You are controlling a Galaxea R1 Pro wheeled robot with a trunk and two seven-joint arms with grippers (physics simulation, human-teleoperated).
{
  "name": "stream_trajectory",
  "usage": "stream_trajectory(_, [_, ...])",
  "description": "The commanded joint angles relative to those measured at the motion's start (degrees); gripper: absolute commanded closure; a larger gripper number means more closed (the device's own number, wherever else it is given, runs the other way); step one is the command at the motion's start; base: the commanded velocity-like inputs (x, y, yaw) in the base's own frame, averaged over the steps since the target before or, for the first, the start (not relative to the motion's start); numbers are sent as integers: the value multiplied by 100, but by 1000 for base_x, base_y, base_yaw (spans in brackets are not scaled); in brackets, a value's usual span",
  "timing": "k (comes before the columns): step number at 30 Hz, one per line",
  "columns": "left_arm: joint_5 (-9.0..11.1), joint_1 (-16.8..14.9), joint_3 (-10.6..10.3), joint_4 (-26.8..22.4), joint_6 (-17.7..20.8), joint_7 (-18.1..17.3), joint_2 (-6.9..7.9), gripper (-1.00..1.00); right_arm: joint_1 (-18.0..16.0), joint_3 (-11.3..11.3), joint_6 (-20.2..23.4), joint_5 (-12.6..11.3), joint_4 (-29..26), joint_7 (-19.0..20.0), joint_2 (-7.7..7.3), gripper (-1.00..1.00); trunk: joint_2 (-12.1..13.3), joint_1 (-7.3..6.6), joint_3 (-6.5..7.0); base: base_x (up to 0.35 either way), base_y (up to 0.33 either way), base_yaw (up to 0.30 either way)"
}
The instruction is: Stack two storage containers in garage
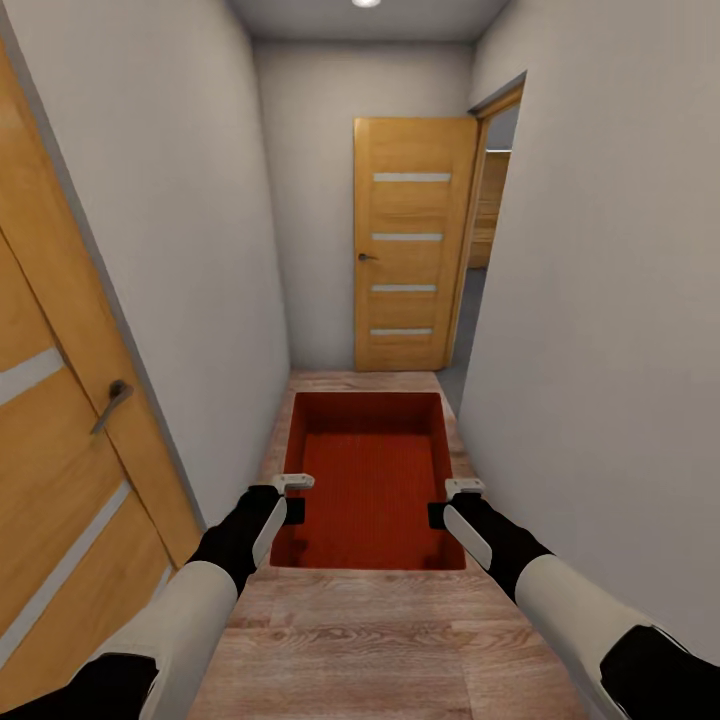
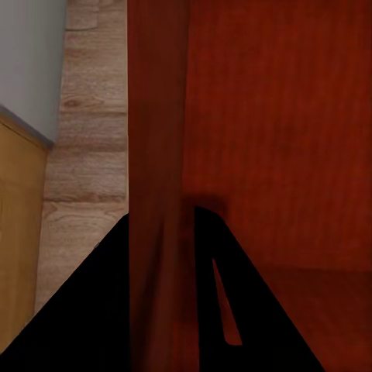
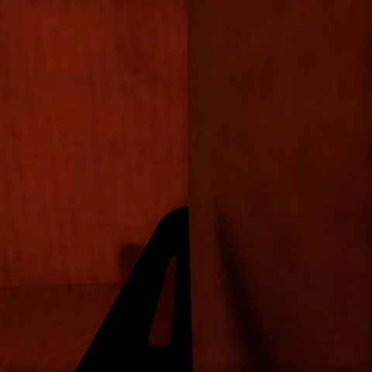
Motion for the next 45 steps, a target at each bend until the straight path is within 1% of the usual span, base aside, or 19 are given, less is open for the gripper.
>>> stream_trajectory(1, [-15, -2, -1, -3, 39, 62, 6, 100, -11, -268, -157, 280, -13, -87, -310, 100, -13, 4, -13, 49, 3, 0])
stream_trajectory(12, [-17, -2, -1, -1, 34, 57, 5, 100, -11, -267, -154, 280, -13, -89, -310, 100, -13, 4, -13, 17, 0, 0])
stream_trajectory(45, [-7, -2, -1, 5, 41, 51, 12, 100, -11, -267, -154, 280, -13, -91, -310, 100, -13, 4, -13, 318, 0, 0])
